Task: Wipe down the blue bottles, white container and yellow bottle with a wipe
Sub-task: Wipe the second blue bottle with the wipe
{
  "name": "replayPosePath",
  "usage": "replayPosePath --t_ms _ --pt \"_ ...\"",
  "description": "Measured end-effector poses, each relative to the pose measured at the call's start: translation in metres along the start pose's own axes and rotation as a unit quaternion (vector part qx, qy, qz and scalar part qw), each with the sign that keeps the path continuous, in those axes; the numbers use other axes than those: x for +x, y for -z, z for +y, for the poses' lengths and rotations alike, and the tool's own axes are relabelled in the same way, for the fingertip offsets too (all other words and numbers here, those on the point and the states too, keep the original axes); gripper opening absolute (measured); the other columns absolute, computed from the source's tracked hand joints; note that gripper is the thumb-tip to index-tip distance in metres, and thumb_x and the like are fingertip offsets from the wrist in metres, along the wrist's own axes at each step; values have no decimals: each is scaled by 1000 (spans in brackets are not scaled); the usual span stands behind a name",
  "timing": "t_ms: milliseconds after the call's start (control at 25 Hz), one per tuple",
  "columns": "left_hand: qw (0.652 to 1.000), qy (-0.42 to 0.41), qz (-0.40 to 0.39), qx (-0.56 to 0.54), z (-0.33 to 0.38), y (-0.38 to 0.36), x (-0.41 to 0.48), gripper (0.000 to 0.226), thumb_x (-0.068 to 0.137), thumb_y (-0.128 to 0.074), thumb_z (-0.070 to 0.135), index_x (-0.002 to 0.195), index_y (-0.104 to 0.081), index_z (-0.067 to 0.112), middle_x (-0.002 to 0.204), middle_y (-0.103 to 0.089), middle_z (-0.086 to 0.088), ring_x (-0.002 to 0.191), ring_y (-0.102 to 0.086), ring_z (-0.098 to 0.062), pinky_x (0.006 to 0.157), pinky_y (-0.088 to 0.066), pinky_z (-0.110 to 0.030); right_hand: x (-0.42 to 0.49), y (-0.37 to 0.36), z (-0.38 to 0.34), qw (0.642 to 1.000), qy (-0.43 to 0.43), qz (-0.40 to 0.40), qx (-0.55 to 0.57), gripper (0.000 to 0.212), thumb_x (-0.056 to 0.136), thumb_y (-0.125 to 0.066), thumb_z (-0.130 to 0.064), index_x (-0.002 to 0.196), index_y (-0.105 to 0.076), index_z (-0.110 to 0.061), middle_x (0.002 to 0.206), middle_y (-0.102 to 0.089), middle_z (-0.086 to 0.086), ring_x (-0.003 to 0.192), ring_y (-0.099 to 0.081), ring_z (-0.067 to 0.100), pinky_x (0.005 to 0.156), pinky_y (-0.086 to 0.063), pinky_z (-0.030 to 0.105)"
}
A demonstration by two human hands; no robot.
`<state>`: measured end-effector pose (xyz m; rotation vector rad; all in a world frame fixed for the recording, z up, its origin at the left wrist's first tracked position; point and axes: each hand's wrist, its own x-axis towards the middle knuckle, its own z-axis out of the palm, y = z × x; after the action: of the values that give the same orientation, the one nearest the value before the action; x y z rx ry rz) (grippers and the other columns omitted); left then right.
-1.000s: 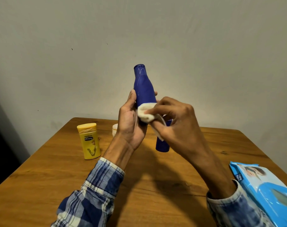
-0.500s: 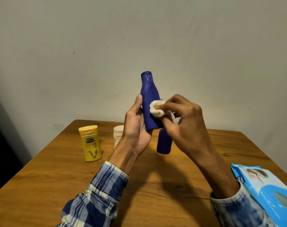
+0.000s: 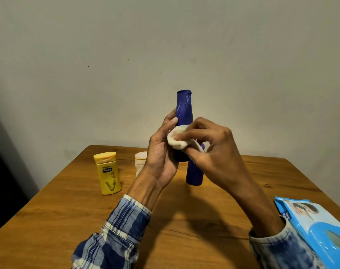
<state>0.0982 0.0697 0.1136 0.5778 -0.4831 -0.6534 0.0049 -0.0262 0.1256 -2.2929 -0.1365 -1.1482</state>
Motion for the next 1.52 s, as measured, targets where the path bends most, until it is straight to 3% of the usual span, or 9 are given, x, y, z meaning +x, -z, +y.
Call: replayPosePath --t_ms 200,320,480,800,1040,1160,1320,1440,1520 --pt "1000 3 -9 7 -1 -1 -1 46 98 -56 19 143 -56 14 121 -71 -15 101 -71 -24 98 -54 -41 3 3 3 995 -12 92 23 22 89 -75 -7 108 -76 -18 105 -68 -2 97 -64 5 75 -52 12" --pt "1000 4 -1 12 -3 0 -1 48 93 -59 22 141 -58 14 108 -74 -11 92 -72 -21 90 -56 -38 1 0 4 999 3 37 11 24 88 -74 -6 110 -76 -13 105 -68 1 95 -64 6 78 -52 10" --pt "997 34 -32 54 -7 2 0 47 98 -59 25 144 -56 15 119 -70 -14 104 -63 -26 90 -49 -41 4 9 10 989 -28 147 3 20 91 -72 -10 110 -75 -16 109 -68 1 100 -64 6 76 -52 9" --pt "993 50 -3 108 -22 18 -11 47 99 -59 34 142 -58 14 116 -69 -13 94 -66 -23 76 -53 -41 3 10 13 992 -54 116 13 21 91 -73 -17 112 -76 -21 103 -69 -3 92 -65 7 69 -54 15" --pt "985 17 -3 171 -35 43 -28 51 88 -63 23 138 -58 12 112 -71 -9 93 -66 -21 72 -54 -38 -3 -1 16 998 -64 14 -19 23 89 -74 -15 111 -78 -20 98 -68 -4 86 -64 7 69 -49 11" --pt "979 24 -15 201 -44 60 -34 43 89 -59 24 131 -61 15 106 -69 -10 86 -65 -23 65 -53 -37 -10 -6 17 994 -79 30 -75 24 87 -73 -11 108 -78 -22 95 -68 -2 86 -64 12 73 -57 28" --pt "971 18 1 238 -48 77 -38 39 88 -57 22 126 -61 14 101 -73 -3 85 -67 -19 60 -55 -32 -16 -12 11 984 -41 -147 -94 23 84 -72 -9 103 -79 -22 95 -66 -3 85 -62 13 74 -56 37" --pt "961 13 -3 276 -47 84 -38 48 89 -60 22 136 -58 17 113 -68 -8 86 -64 -22 61 -54 -32 -12 -6 20 992 -60 -21 -110 24 87 -71 -10 109 -78 -18 97 -67 0 87 -64 15 72 -54 29" --pt "958 3 -1 287 -46 85 -37 48 89 -61 24 136 -58 19 114 -67 -8 87 -63 -23 62 -53 -32 -14 -9 17 992 -44 -24 -115 25 89 -71 -11 112 -77 -18 99 -66 0 88 -63 13 72 -54 27"
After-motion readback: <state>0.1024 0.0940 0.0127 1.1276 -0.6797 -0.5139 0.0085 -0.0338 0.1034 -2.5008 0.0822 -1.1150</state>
